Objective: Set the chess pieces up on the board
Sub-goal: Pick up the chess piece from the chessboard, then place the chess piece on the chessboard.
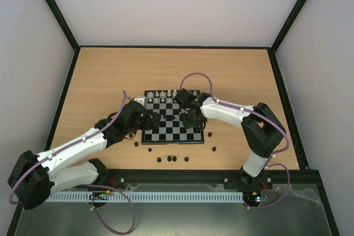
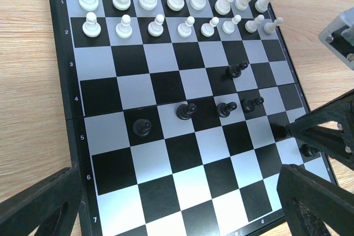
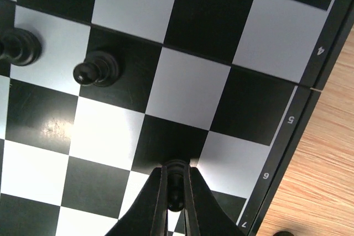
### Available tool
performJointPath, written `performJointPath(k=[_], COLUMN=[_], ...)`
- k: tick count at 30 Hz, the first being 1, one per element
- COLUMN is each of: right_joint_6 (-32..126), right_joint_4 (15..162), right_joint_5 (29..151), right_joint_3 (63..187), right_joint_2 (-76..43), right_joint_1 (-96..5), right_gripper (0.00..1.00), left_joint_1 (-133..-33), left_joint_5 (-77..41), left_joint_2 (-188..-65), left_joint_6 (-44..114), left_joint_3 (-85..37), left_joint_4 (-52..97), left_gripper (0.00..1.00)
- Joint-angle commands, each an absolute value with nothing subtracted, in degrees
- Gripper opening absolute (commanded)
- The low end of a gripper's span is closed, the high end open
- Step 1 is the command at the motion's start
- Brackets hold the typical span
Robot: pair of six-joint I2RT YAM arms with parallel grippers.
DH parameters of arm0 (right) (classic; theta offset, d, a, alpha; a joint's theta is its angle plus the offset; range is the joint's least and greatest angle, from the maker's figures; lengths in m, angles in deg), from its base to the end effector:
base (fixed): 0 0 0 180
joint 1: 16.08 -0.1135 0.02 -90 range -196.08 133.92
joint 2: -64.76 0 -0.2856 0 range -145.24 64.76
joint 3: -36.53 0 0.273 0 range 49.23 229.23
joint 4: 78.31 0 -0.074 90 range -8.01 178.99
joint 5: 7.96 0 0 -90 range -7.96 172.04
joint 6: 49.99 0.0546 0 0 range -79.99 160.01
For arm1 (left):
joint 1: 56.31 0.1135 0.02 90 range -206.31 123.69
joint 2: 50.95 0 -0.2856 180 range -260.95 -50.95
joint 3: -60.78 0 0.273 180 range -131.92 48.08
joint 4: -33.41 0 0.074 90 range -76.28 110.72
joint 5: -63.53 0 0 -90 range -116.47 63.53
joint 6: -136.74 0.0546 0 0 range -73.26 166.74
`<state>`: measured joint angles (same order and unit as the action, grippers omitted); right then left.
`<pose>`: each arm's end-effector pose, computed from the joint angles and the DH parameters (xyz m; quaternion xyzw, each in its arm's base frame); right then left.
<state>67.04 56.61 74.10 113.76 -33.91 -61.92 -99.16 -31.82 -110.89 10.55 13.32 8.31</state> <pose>0.2619 0.2589 0.1786 -0.1457 0.9659 0.0660 0.2036 0.1832 -0.1630 0.2234 0.0315 0.8959 -0.2484 0.3670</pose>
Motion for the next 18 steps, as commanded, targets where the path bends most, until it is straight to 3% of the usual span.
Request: performJointPath(k=[1, 18], right_joint_6=[68.29, 69.01], right_joint_4=[53.77, 53.35], right_joint_5=[73.84, 74.23], right_joint_3=[112.50, 111.35], right_joint_2=[-32.51, -32.19], right_joint_1=[-63.03, -65.09], right_gripper=[0.02, 0.03], left_joint_1=[-99.37, -99.37], left_joint_5=[-33.05, -33.15], left_joint_2=[-110.00, -109.83], left_joint_6=[10.95, 10.18], left_joint_3=[11.93, 12.71], left_joint_4=[7.72, 8.19], left_gripper=[0.99, 0.99])
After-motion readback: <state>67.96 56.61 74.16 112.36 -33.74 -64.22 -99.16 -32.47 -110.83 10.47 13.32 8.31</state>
